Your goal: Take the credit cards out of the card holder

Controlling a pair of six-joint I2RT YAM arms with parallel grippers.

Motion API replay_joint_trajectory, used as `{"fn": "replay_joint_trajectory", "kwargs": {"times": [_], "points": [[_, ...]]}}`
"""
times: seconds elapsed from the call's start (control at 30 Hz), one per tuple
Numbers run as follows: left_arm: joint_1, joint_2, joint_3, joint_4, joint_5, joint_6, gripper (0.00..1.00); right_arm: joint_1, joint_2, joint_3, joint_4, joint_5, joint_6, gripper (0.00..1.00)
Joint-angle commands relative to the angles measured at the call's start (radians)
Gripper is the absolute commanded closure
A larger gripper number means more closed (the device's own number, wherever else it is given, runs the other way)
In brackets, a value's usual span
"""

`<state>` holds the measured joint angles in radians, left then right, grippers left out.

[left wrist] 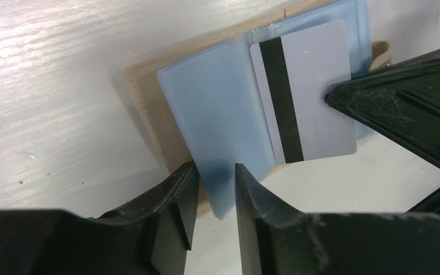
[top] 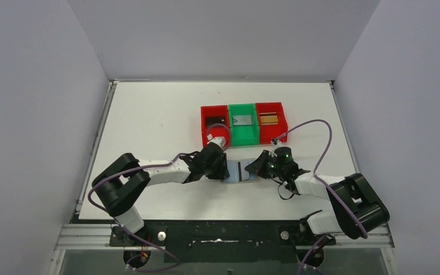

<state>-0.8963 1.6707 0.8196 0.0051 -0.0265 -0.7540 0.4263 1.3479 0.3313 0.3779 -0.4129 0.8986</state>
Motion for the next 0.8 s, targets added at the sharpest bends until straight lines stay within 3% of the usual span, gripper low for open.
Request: {"fn": "replay_joint_trajectory", "kwargs": {"times": [0.0,0.17,0.3,0.6,0.63,0.7,0.77], "points": [[-0.004,0.021,-0.016,0.08,0.086,-0.019,0.76,0.018,0.035,0.018,0.061,0.012,0.015,1.0],[-0.003,0.001,-0.031,0.16,0.119,-0.036,0.82,0.024,0.037,0.008,0.067,0.027,0.019,1.0],[-0.001,-0.012,-0.04,0.192,0.108,-0.039,1.0,0.023,0.033,-0.004,0.068,0.032,0.022,1.0],[-0.001,-0.018,-0.016,0.023,0.01,0.0,1.0,0.017,-0.078,0.023,-0.017,0.081,-0.038,1.0],[-0.001,-0.024,-0.022,0.016,0.002,0.0,0.96,0.016,-0.096,0.026,-0.023,0.088,-0.051,1.0],[-0.001,-0.037,-0.035,0.016,-0.008,-0.003,0.73,0.015,-0.118,0.031,-0.029,0.089,-0.075,1.0],[-0.001,-0.059,-0.04,0.028,-0.014,-0.008,0.6,0.014,-0.119,0.043,-0.046,0.084,-0.091,1.0]]}}
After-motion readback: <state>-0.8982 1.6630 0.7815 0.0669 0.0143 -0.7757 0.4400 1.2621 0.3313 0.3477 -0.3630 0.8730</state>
